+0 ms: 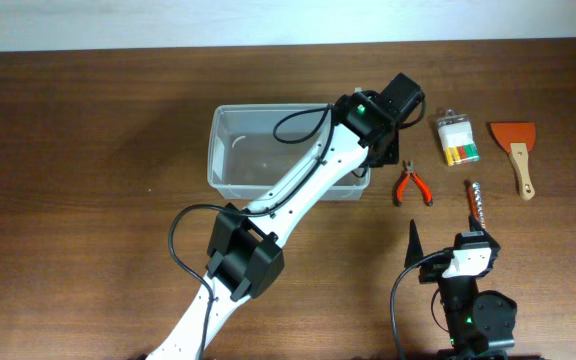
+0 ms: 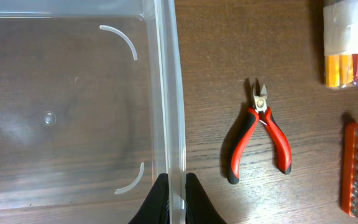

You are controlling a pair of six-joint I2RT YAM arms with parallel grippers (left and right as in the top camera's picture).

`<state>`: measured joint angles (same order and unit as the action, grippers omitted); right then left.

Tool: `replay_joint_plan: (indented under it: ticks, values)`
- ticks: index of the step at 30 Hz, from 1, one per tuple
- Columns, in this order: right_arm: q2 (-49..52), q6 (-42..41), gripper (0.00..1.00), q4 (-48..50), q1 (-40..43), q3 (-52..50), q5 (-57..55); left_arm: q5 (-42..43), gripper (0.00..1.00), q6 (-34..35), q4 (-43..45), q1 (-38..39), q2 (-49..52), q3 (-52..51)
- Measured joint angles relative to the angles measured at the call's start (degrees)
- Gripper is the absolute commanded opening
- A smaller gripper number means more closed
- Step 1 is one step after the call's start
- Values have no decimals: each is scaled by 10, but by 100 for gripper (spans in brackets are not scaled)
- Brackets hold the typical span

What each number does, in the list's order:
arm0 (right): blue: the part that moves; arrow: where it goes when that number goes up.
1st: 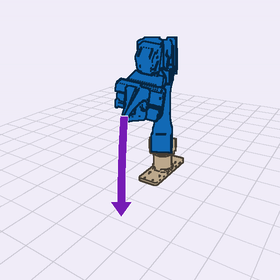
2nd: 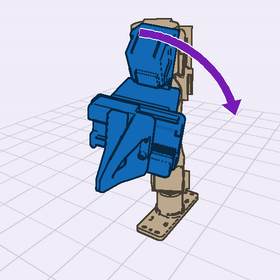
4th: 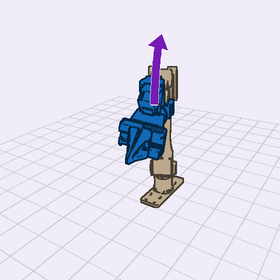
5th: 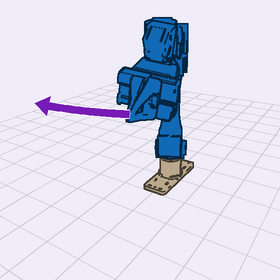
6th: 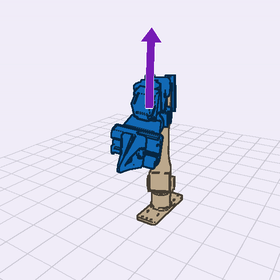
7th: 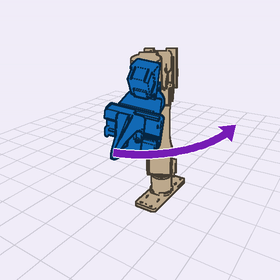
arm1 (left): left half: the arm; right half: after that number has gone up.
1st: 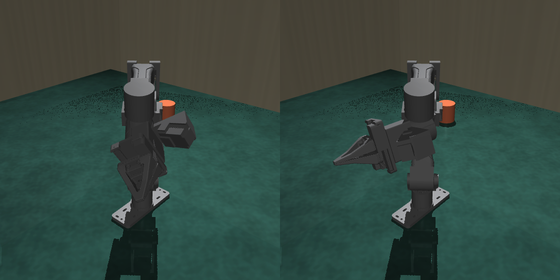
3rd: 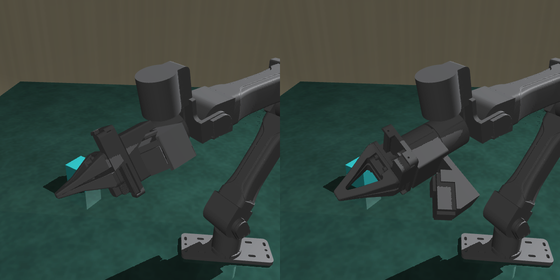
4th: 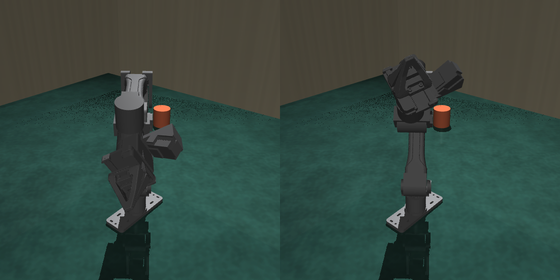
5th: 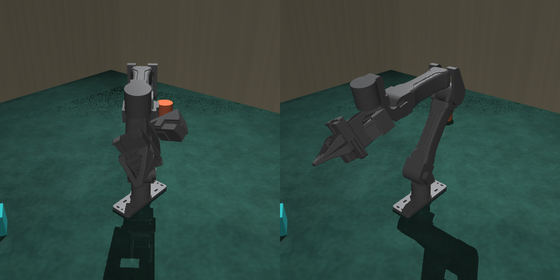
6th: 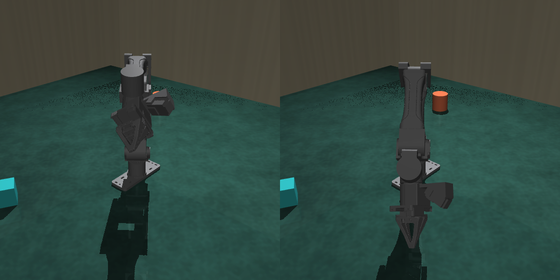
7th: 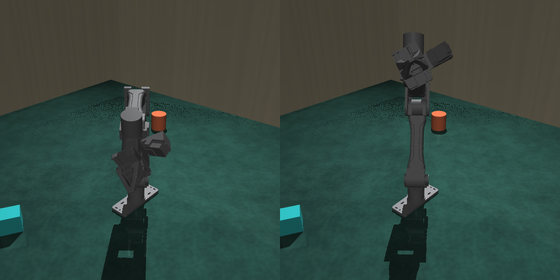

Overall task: Pack container
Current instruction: 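Slide the container rightward toward the pliers with the left gripper, then release the container rim and lift the left arm away to the left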

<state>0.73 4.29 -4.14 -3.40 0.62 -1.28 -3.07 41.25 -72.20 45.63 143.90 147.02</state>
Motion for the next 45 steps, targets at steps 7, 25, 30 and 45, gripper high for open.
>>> replay_joint_plan:
  ticks: [7, 25, 30, 45]
  values:
    - [0, 0, 99, 0, 0, 0, 0, -11, 2, 0, 0, 1, 0, 0]
    - [0, 0, 99, 1, 0, 0, 0, -36, 26, 7, -4, -7, 1, 0]
    - [0, 0, 99, 1, 0, 0, 0, -39, 46, 9, -4, -7, 2, 0]
    - [0, 0, 99, 1, 0, 0, 0, -45, 57, -16, 16, -26, 4, 32]
